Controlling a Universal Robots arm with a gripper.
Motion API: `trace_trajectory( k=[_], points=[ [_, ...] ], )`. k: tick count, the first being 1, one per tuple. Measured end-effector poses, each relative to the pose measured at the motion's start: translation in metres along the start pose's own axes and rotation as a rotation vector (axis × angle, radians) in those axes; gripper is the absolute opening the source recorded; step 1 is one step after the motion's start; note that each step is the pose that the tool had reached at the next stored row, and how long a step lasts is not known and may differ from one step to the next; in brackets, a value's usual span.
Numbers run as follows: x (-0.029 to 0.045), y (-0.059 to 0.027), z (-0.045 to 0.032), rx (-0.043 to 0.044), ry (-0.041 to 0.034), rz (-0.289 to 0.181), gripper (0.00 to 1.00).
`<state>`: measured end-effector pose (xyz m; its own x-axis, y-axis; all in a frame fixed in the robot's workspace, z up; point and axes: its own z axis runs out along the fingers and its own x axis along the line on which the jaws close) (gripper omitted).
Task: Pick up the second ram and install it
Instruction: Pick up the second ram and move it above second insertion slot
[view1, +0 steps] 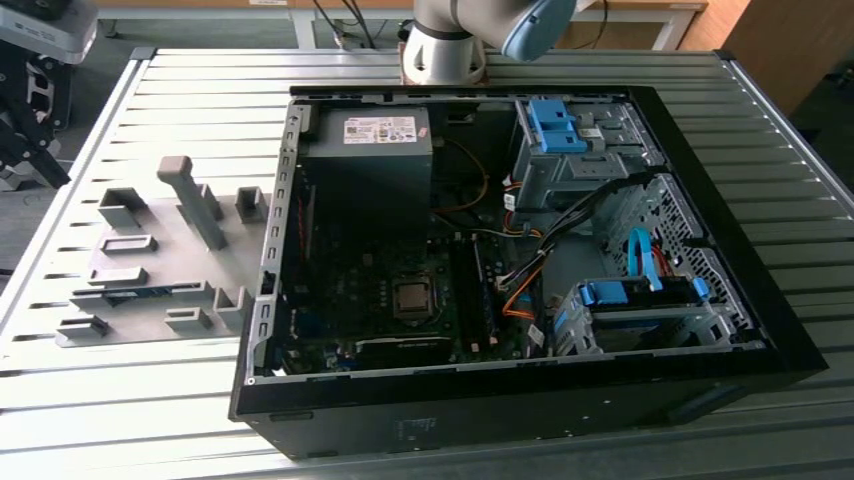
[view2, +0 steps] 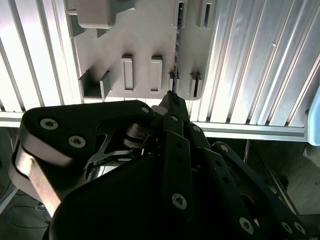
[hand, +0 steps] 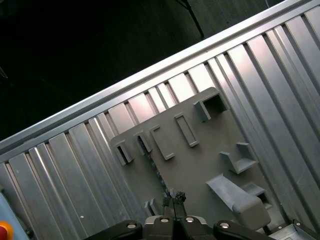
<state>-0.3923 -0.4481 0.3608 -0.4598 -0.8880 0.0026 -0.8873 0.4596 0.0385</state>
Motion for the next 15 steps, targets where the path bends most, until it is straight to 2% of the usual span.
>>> trace_trajectory(
  k=[15],
  points=[
    [0.0000,0.0000,0.0000,0.0001,0.0007,-0.018,0.11]
  ],
)
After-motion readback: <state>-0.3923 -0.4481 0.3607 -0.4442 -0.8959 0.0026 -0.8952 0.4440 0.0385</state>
